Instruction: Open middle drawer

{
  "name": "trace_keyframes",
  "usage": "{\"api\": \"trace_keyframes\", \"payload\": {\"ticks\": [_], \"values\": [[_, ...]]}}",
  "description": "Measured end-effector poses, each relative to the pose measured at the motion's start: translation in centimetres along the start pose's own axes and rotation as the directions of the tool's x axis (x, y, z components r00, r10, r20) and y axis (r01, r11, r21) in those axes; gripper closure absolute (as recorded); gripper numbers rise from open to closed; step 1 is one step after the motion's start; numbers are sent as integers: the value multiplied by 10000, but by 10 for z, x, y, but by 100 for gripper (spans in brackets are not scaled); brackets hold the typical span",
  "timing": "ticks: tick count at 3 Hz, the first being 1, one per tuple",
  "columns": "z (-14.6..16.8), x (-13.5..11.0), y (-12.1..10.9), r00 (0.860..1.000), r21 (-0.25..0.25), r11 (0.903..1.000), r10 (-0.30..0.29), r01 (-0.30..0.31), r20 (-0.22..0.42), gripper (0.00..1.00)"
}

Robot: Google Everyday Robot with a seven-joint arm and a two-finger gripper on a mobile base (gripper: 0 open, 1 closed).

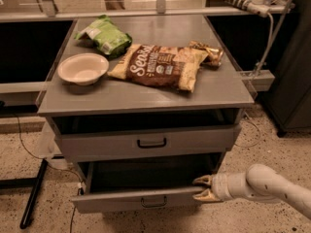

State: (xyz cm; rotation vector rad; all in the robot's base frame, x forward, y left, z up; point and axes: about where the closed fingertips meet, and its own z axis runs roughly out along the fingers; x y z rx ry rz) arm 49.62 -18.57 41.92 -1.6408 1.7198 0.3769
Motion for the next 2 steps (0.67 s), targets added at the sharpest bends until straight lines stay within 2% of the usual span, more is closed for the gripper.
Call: {"api": "trace_keyframes", "payload": {"ticks": [1,2], "values": [[0,0,0,10000,-1,10000,0,0,0,81],[0,0,0,10000,-1,10000,0,0,1,58]]}}
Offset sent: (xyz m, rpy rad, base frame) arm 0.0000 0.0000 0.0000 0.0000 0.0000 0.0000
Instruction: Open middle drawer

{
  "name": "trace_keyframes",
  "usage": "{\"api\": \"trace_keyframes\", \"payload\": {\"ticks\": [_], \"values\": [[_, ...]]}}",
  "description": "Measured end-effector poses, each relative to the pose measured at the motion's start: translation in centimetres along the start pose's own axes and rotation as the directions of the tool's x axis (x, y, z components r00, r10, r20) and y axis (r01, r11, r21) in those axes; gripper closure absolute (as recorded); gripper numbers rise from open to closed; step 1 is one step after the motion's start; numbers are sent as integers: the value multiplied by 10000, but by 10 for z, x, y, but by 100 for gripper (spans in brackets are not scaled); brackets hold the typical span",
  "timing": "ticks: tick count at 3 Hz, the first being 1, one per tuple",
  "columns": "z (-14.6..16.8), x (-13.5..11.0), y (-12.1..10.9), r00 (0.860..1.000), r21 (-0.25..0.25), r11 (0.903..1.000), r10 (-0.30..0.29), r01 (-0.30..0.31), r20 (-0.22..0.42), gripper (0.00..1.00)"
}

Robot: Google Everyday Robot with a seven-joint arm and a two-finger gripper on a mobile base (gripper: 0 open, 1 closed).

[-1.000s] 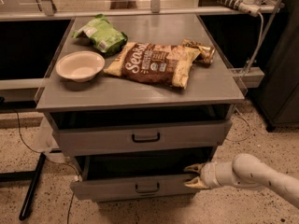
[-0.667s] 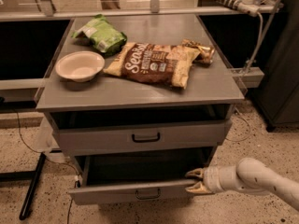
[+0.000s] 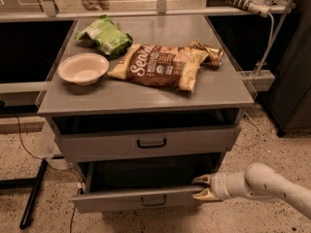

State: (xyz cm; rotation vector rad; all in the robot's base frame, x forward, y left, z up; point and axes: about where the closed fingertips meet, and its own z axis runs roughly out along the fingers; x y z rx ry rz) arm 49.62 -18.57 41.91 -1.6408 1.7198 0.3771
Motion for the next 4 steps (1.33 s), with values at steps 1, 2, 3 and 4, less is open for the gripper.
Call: {"api": "trace_keyframes", "payload": {"ticks": [1,2,3,4], "values": [[-1,1,0,10000,-114,9999,30,-30,49,35],[-6,11,13,9999,-307,9995,46,-41,159,36],[-8,9,12,9999,-307,9995,45,-41,159,60],[-27,8,66,9975,-780,9949,-617,642,341,83]]}}
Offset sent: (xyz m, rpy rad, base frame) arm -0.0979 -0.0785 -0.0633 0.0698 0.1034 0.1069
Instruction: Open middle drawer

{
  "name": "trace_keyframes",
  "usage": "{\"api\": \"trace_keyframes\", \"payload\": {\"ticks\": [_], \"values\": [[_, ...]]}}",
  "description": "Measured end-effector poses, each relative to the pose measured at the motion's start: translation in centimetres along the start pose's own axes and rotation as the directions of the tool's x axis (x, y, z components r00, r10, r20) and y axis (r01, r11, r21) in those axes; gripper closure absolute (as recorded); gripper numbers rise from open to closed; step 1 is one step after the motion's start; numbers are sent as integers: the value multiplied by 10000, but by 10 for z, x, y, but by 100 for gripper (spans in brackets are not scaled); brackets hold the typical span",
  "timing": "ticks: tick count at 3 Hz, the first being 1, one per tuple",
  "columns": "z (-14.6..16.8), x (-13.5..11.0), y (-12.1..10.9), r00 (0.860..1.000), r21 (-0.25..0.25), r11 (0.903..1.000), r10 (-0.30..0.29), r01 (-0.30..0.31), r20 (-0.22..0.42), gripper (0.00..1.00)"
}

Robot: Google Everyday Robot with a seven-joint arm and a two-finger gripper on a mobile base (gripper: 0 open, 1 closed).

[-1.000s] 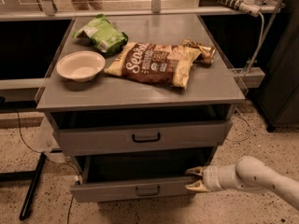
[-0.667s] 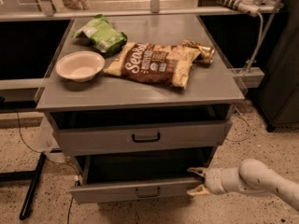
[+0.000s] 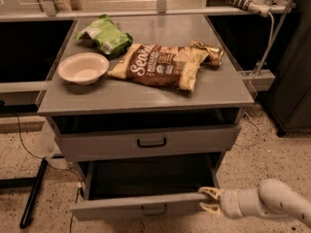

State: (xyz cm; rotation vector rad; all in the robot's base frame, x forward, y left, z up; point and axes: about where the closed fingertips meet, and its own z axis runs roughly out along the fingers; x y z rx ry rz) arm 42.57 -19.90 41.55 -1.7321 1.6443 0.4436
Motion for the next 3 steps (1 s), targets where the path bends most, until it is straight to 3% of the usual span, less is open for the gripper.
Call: {"api": "trace_keyframes", "payload": {"ticks": [1,2,3], "values": [[-6,-5,-2,10000,0,10000,-1,1,0,100],[-8,-7,-3,10000,0,10000,-1,1,0,100],[-8,-7,-3,10000,-1,10000,-2,2,1,81]]}}
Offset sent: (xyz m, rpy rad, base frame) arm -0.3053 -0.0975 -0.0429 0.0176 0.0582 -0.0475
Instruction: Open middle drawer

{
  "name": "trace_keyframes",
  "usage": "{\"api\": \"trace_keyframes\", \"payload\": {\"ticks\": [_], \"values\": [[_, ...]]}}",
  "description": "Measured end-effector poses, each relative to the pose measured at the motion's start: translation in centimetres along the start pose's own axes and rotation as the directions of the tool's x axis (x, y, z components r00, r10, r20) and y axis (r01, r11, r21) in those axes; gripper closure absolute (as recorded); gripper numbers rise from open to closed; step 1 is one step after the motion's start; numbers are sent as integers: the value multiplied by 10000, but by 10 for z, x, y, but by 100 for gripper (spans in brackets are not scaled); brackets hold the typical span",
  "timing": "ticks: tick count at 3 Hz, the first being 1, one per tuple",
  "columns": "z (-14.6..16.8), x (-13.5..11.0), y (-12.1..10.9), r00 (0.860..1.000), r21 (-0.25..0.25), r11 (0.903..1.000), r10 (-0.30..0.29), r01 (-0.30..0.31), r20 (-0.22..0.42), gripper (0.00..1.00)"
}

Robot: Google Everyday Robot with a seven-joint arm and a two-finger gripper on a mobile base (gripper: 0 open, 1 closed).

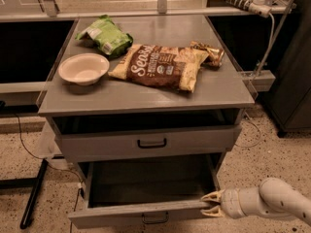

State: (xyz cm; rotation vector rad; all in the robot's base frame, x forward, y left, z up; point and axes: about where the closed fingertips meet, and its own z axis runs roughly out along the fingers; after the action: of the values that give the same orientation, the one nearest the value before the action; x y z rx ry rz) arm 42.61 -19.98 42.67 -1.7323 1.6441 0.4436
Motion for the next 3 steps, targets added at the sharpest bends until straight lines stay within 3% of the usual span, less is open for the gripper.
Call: {"api": "trace_keyframes", "payload": {"ticks": [2,3], "values": [[1,-1,1,9999,-130,9999,7,-5,145,35],[1,2,10,9997,-287,9996,-12,19,260,37]]}}
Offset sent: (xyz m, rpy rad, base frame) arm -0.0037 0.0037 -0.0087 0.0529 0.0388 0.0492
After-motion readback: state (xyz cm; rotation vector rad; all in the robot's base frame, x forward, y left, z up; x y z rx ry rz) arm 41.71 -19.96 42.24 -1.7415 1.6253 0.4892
